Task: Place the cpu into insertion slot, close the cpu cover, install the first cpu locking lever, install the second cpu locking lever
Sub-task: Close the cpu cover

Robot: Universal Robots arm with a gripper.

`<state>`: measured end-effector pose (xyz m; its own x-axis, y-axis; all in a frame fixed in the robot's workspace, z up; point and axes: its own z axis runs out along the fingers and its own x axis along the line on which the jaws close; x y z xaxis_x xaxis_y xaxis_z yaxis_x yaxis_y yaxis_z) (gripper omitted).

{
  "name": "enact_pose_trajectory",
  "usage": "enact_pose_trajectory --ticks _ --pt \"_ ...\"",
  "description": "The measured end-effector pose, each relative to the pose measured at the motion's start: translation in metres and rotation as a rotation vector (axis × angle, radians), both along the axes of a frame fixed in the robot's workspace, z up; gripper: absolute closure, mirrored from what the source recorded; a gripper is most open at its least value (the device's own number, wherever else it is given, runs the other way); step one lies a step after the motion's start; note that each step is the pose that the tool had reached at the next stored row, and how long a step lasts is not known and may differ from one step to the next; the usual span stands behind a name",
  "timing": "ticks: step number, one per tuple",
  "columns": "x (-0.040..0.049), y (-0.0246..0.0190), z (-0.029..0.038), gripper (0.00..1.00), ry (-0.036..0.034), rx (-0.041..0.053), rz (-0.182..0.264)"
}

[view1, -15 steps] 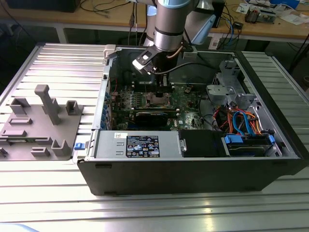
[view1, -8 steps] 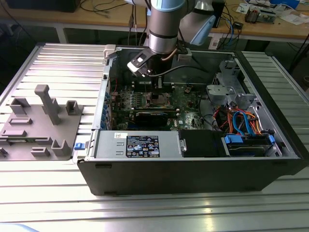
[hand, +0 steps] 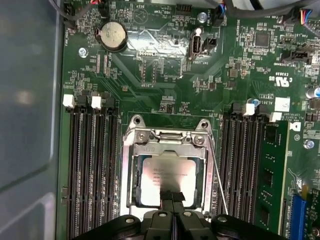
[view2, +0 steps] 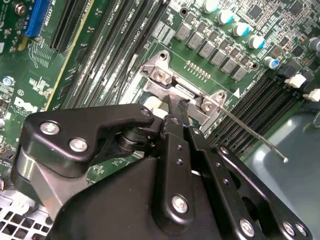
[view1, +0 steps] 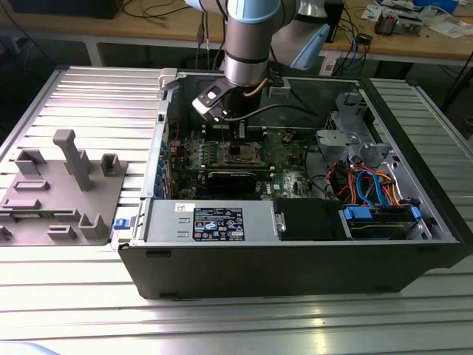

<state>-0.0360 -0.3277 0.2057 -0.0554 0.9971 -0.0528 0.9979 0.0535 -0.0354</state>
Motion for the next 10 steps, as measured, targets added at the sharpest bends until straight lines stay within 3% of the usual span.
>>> enact_pose_trajectory --ticks 7,10 --pt "-0.0012 0.0 -0.0014 0.89 0.0003 0.0001 0.0" --pt "0.0057 0.0 -0.0014 0.89 0.0 0.0002 0.0"
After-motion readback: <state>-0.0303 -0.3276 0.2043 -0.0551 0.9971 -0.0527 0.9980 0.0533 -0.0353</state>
